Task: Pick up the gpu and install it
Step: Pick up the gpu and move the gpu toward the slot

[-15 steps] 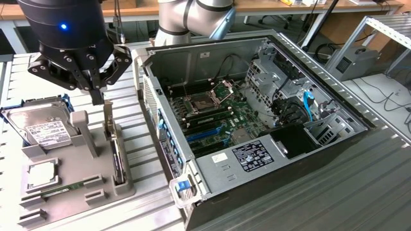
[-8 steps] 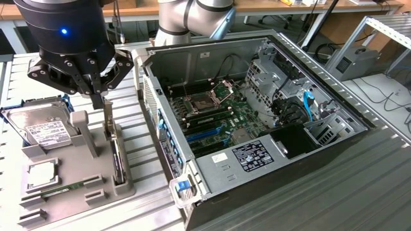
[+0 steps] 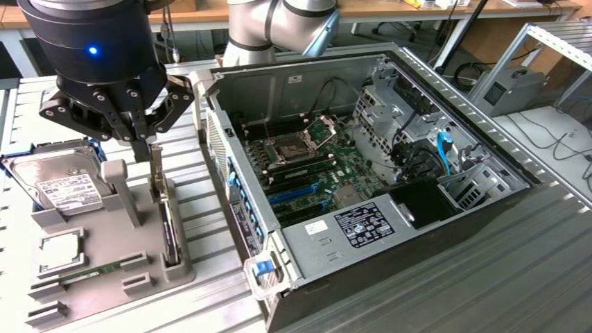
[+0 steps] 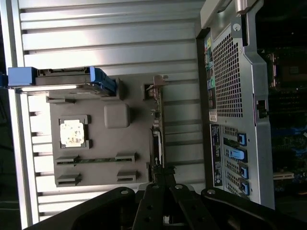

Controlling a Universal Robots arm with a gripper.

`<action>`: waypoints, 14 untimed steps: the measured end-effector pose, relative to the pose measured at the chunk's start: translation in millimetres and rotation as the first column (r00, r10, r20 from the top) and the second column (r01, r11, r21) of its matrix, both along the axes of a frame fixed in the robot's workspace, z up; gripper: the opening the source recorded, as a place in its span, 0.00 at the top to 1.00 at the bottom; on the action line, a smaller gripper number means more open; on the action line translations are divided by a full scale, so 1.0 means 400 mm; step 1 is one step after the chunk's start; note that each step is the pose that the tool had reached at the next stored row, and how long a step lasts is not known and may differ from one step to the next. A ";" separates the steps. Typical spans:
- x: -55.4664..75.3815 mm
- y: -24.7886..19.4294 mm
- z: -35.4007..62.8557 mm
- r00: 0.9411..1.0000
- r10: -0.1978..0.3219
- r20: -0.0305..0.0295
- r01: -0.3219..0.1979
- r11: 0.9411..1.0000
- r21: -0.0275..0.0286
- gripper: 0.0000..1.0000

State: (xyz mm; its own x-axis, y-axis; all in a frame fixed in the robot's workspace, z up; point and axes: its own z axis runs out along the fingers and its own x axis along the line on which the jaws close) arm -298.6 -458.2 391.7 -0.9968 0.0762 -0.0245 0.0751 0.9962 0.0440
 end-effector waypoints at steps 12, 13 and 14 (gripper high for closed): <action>0.000 0.000 0.000 1.000 0.000 0.000 0.000 1.000 0.000 0.76; 0.000 0.000 0.000 1.000 0.000 0.000 0.000 1.000 0.000 0.70; 0.000 0.000 0.000 1.000 0.000 0.000 0.000 1.000 0.000 0.64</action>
